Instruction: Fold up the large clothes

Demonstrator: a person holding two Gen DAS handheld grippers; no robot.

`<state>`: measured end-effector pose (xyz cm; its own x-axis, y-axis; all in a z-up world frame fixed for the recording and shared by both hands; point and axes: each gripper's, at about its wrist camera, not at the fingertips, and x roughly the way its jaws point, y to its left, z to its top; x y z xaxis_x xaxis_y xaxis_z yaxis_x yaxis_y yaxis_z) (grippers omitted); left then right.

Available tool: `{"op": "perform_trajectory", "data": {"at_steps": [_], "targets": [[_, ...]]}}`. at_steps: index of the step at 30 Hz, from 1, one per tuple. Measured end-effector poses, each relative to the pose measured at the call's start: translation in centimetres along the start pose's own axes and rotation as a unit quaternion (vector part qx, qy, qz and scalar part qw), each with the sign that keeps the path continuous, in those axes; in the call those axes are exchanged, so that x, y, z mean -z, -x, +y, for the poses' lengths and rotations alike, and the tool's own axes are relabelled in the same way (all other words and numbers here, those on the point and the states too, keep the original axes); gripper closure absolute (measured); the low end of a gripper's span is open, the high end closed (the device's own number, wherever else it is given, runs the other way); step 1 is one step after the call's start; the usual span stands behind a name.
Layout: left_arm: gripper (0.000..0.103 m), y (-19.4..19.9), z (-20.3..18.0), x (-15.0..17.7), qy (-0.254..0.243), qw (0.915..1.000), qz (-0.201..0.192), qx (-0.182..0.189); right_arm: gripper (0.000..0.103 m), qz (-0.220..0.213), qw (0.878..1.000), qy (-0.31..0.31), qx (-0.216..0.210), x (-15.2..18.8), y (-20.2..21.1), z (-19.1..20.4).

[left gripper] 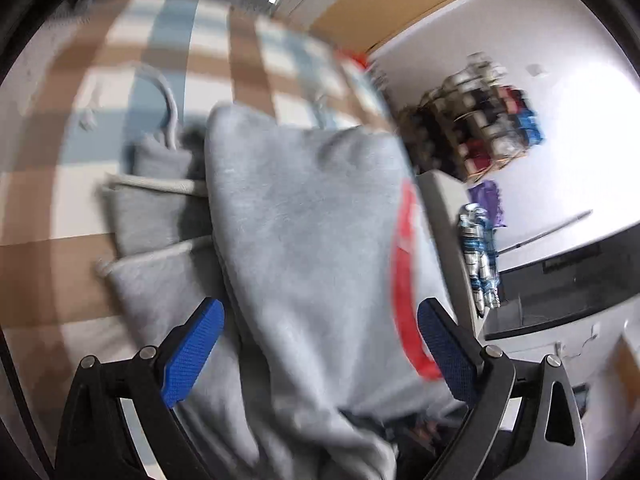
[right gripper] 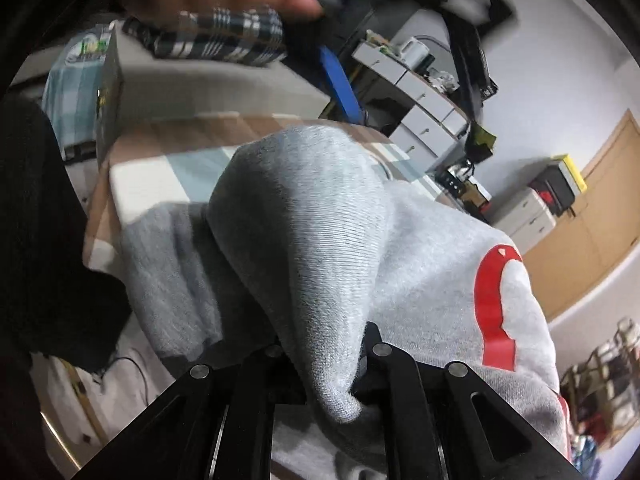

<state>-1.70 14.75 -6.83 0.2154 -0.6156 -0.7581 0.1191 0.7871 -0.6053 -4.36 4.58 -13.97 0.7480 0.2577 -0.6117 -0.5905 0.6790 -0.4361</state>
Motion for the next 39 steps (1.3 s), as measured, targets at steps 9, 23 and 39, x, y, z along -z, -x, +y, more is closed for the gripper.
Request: {"op": "perform_trajectory", "data": {"at_steps": [9,23,39], "targets": [[0.023,-4.7,3.6,-2.9,0.138,0.9866,0.033,0.08,0.091,-0.028,0.993,-0.097,-0.056,0.7,2.4,-3.5],[0.094,-0.2,-0.8,-5.6,0.034,0.9943,-0.027,0.098,0.091,-0.063,0.994,-0.084,-0.043,-2.8,3.8,-1.8],[0.093,-0.5,8.7,-1.4,0.085,0.9909,-0.071,0.077,0.083,0.112,0.993,-0.009,-0.046,-4.5,-2.5,5.2]]}}
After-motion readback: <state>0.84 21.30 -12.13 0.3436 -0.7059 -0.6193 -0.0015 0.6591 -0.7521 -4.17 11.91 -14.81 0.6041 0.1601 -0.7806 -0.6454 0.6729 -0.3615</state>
